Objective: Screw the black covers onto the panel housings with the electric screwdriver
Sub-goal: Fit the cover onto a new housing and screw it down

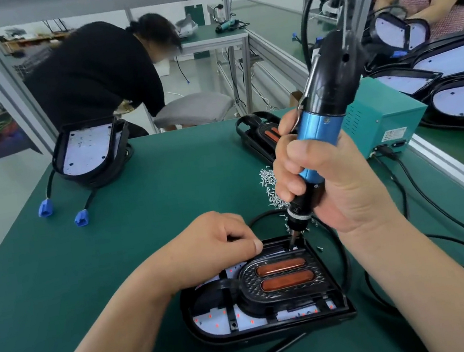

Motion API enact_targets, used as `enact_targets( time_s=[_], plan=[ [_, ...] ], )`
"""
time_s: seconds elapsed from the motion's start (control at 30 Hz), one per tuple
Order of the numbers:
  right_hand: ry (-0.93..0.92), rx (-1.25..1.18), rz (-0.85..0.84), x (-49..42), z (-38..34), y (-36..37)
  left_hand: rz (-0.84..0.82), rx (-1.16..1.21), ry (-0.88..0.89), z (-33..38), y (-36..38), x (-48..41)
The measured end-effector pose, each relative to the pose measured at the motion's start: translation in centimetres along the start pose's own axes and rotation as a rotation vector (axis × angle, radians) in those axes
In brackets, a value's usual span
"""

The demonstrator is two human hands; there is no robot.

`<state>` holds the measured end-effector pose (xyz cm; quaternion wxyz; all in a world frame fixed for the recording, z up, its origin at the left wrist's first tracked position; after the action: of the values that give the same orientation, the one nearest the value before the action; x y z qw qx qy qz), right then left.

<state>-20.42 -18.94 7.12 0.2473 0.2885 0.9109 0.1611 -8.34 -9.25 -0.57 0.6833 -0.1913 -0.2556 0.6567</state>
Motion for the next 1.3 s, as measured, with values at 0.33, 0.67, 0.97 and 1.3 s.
enact_targets(
  time_s=[0.33, 0.67, 0.97, 1.3],
  plan=[
    [-0.083, -0.193, -0.018, 0.2, -0.9, -1.7, 0.006, 0.021, 0.037, 0.6, 0.0, 0.2],
    [-0.172, -0.270, 0.300, 0.4, -2.0, -6.0, 0.009, 0.068, 0.007, -0.1, 0.2, -0.2],
    [-0.210, -0.418, 0.559, 1.2, 0.2, -7.6, 0.216, 0.751, -0.171, -2.8, -1.3, -0.6],
    [-0.231, -0.456, 0.584, 0.8, 0.8, -6.7, 0.386, 0.626, -0.112, -2.3, -1.9, -1.0]
  ],
)
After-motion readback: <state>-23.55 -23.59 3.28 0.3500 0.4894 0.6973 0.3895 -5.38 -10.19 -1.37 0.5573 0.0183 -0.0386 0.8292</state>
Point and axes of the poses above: each hand's wrist, its own x-axis away from the middle knuckle, its own y-axis out of the palm, z = x × y, the point moved 8 cm from there along -x, towards the middle knuckle, and after that the axes turned 2 degrees about -x, right-handed, at the moved point
